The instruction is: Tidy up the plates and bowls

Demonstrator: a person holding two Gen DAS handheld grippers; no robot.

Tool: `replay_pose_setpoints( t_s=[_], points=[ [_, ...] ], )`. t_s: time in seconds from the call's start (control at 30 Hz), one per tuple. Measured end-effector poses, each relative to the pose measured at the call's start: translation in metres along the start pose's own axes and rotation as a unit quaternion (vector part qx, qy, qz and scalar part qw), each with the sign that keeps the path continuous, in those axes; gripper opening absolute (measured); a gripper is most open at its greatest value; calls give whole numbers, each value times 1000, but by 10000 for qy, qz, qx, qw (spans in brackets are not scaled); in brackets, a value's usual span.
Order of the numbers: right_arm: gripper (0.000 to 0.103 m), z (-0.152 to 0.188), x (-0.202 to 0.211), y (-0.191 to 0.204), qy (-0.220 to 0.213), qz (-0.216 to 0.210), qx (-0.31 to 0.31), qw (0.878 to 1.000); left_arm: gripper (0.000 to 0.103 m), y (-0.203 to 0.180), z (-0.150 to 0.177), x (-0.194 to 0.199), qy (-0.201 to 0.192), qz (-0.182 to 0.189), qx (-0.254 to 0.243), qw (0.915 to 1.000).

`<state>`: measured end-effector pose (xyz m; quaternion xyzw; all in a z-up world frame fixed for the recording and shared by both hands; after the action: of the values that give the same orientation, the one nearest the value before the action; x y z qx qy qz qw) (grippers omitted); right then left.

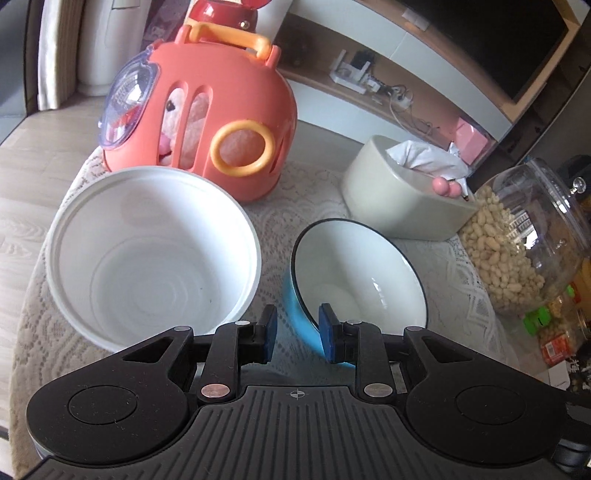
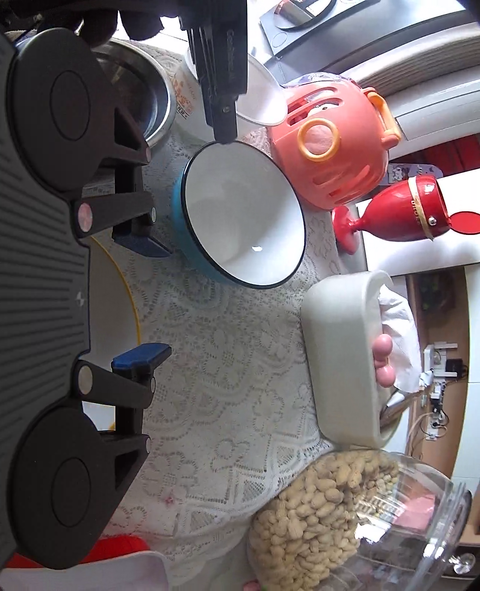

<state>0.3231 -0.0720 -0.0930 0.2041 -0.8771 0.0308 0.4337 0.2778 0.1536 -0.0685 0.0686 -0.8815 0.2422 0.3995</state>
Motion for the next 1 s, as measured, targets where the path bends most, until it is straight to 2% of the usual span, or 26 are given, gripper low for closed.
replay_pose_setpoints(
  t_s=[0.07, 0.1, 0.13, 0.17, 0.23, 0.3, 0.37, 0.47, 0.7, 0.83, 1.0],
  points=[
    [55, 1, 12, 0, -169, 72, -7, 9998, 28, 0, 7, 25, -58, 38, -32, 10000],
    [66, 2, 18, -1, -263, 123, 11, 9996, 28, 0, 13, 38, -149, -57, -3, 9999],
    [70, 4, 23, -1, -374, 152, 58, 9992, 28, 1, 20, 52, -293, -194, 108, 9993],
    [70, 5, 27, -2, -495, 181, 74, 9986, 28, 2, 29, 63, -439, -280, 253, 9983],
    [71, 10, 29, -6, -601, 214, 40, 9980, 28, 3, 52, 77, -613, -121, 609, 9962],
    [71, 15, 25, -9, -500, 218, -95, 9985, 28, 6, 73, 79, -681, 157, 1081, 9917],
    [71, 21, 20, -10, -274, 173, -241, 9992, 28, 5, 91, 78, -588, 130, 1325, 9893],
    [71, 30, 26, -6, -242, -92, -308, 9992, 28, -9, 107, 87, -525, -4, 1175, 9917],
    [71, 41, 64, 0, -768, -250, -336, 9962, 28, -57, 123, 133, -878, -177, 515, 9946],
    [71, 45, 83, -2, -891, -356, -215, 9952, 28, -72, 128, 134, -820, -104, 398, 9958],
    [71, 50, 88, -13, -964, -217, -191, 9949, 28, -81, 137, 129, -692, -65, 277, 9972]
  ],
)
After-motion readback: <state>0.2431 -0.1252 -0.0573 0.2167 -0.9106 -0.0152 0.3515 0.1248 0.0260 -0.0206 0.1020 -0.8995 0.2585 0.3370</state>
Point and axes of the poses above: each gripper's, at about its wrist camera, not at the fingertips, and x roughly against the way its jaws point, y to its left, z to its underside, the point moved 4 cm from there along -x, roughly the way its jaws point, and after that the axes turned 1 degree about -z, right-handed, at the moved point
